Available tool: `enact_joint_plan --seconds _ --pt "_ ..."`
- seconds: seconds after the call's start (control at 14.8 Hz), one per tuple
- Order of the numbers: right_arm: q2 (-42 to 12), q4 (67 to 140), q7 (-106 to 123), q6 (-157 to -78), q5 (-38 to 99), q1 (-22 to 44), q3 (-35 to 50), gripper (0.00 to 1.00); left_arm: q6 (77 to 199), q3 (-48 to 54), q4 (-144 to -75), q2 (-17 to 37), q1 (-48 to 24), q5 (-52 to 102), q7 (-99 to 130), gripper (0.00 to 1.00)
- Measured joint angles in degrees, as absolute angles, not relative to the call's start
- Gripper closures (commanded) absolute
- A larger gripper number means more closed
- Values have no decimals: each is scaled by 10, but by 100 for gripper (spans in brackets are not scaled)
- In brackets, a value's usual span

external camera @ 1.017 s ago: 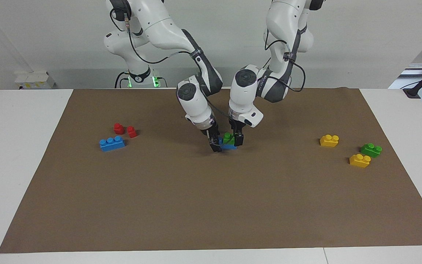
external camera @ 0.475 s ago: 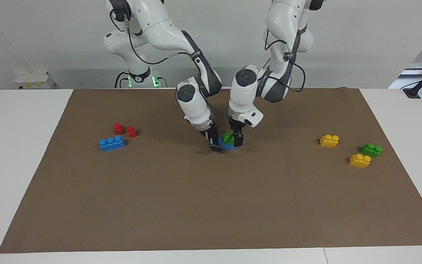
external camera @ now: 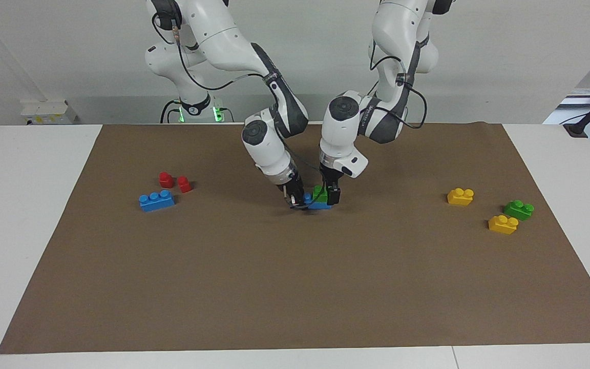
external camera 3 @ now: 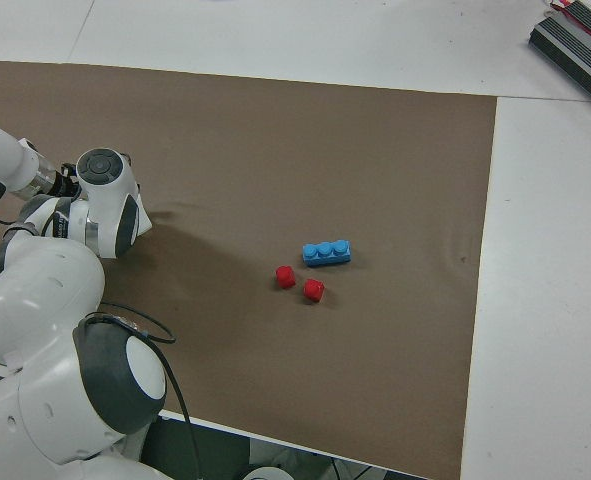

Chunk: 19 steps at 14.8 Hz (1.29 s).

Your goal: Remove green block with left arm and hold with right

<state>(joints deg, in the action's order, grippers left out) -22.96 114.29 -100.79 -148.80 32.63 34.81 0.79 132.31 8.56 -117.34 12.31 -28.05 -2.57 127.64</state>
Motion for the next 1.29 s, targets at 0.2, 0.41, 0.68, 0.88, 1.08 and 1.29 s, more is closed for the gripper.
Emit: enact_joint_plan --seconds 0.2,0.41,0.68,0.88,1.08,1.29 --pt "-230 1143 -1008 -1488 330 348 8 100 1325 86 -1174 123 -281 -26 1277 77" --pt "-230 1143 -1008 -1488 349 348 6 100 1333 86 -1174 124 -281 -26 1277 100" --pt "-230 1143 -1001 -1488 349 348 6 100 1346 83 -1174 126 -281 -32 1273 100" --pt "-230 1143 -1001 -1488 349 348 6 100 1346 83 -1174 126 -281 -32 1273 100" --pt "-230 1143 -1000 -1488 349 348 6 100 1343 82 -1173 124 -281 -32 1273 100" --pt "-230 1139 -1000 -1488 349 348 8 100 1324 82 -1168 109 -279 -31 1273 100"
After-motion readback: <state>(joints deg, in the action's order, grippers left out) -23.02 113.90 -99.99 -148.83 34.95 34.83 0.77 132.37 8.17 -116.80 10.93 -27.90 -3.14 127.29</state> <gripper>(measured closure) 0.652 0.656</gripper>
